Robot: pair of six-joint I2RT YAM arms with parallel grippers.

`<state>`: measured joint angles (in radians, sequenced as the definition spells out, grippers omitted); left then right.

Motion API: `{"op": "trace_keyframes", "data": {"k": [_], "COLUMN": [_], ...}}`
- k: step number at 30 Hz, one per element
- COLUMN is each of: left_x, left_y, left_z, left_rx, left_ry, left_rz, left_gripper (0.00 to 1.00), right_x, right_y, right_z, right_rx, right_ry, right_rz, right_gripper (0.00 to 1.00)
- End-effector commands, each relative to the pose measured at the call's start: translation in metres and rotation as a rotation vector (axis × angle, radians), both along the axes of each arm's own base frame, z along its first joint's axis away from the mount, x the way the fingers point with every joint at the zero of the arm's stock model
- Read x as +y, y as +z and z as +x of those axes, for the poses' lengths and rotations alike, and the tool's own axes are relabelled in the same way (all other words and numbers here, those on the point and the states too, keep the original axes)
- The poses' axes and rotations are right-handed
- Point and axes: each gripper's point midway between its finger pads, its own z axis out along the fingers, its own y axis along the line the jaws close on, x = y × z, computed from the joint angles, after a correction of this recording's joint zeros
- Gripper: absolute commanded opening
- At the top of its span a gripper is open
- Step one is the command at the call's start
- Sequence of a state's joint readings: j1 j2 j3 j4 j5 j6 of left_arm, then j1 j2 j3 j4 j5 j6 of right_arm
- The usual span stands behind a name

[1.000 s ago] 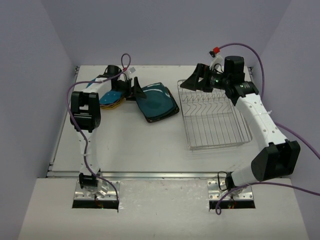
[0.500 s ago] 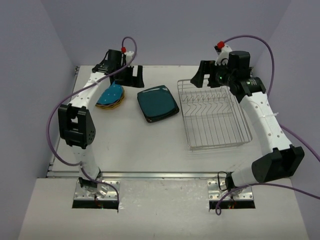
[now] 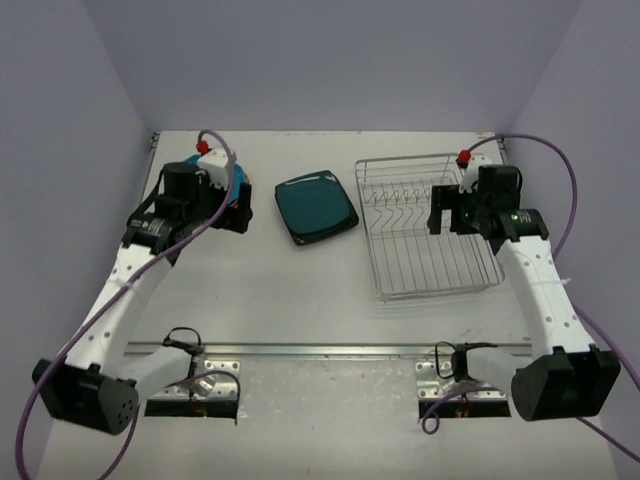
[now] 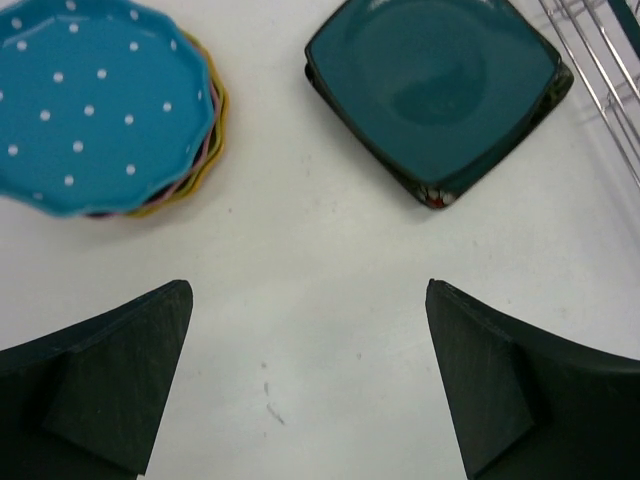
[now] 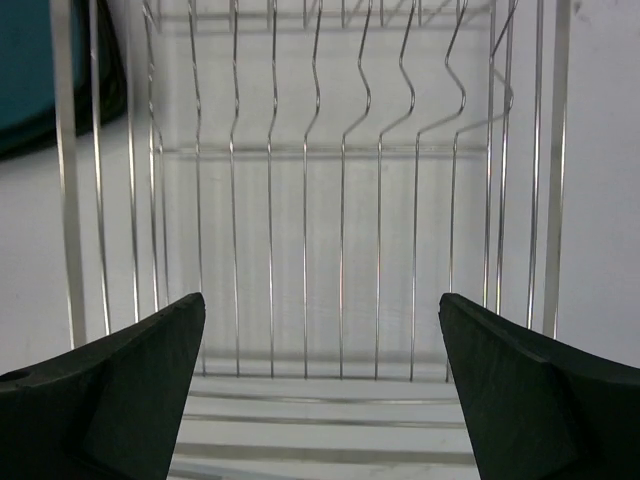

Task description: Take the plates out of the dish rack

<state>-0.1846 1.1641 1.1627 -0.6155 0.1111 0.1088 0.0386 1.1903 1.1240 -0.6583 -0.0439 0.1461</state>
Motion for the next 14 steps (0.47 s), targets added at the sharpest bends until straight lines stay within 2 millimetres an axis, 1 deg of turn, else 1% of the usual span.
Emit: {"op": "trace_keyframes", "data": {"k": [1, 2, 6, 10, 14], "left_x": [0.019, 0.018, 0.031, 0.039, 0.043], "left_y": [0.024, 0.029, 0.020, 0.016, 0.019], "left_z": [-0.029, -0.037, -0.049, -0.050, -0.048], "left_rx": [-0.180, -0.198, -0.176, -0.157, -0.162], "left_ry": [0.027, 0.014, 0.048, 0.084, 0.104], "left_rz": [0.016, 0.006, -0.006, -0.006, -0.014], "left_gripper": [1.00, 1.00, 1.00, 1.00, 1.00], "right_x": [-0.010, -0.010, -0.007, -0.007, -0.008], "right_y": [-0.018, -0.016, -0.021, -0.013, -0.011], "right_z": [-0.025, -0.029, -0.042, -0.048, -0.053], "right_rx": [-0.004, -0.017, -0.023, -0.063, -0.094], "right_ry": [0.002, -0.002, -0.004, -0.003, -0.012], "right_rz": [-0.062, -0.059, -0.033, -0.025, -0.015], "right_gripper": [0.99, 0.99, 0.99, 0.99, 0.99]}}
